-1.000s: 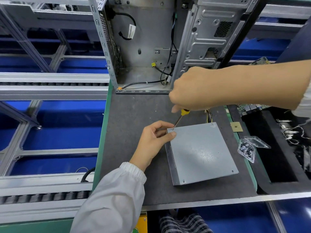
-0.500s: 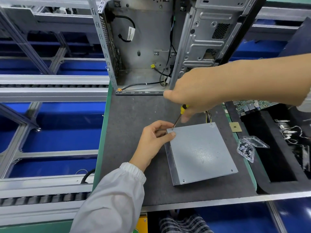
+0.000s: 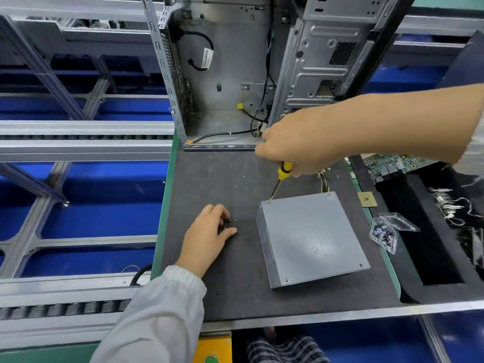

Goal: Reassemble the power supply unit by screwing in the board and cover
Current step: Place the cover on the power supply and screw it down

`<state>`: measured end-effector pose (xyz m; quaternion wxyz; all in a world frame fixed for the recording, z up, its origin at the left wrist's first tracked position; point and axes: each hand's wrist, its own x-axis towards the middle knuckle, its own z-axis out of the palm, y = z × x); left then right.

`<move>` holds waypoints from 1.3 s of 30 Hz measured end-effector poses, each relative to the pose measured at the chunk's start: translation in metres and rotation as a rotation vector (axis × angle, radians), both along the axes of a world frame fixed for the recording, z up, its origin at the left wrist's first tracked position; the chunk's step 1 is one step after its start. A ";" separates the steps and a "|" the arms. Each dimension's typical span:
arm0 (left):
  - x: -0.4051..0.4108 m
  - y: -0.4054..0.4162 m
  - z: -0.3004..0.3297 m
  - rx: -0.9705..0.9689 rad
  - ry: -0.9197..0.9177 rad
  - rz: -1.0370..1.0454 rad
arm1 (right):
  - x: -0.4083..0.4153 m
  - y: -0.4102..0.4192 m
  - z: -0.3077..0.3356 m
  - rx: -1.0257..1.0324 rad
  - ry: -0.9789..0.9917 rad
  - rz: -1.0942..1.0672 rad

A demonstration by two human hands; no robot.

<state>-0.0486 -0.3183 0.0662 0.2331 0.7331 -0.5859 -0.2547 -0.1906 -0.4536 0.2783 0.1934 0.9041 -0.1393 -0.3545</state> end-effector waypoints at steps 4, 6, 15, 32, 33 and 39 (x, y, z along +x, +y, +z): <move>-0.009 -0.009 -0.003 0.004 -0.044 0.003 | 0.000 0.005 0.001 -0.169 -0.079 0.125; -0.011 -0.013 -0.005 0.023 -0.054 0.016 | -0.001 0.004 -0.004 -0.195 -0.079 0.164; -0.011 -0.026 -0.007 0.039 -0.161 -0.036 | -0.001 0.003 -0.001 -0.102 -0.100 0.059; -0.017 -0.043 0.015 0.059 -0.431 -0.202 | -0.008 0.009 -0.001 -0.040 -0.105 -0.063; -0.015 -0.041 0.018 0.026 -0.228 -0.133 | -0.010 0.010 -0.001 -0.016 -0.095 -0.083; -0.017 -0.019 0.040 -0.180 0.874 0.143 | -0.016 0.010 0.001 -0.018 -0.199 -0.063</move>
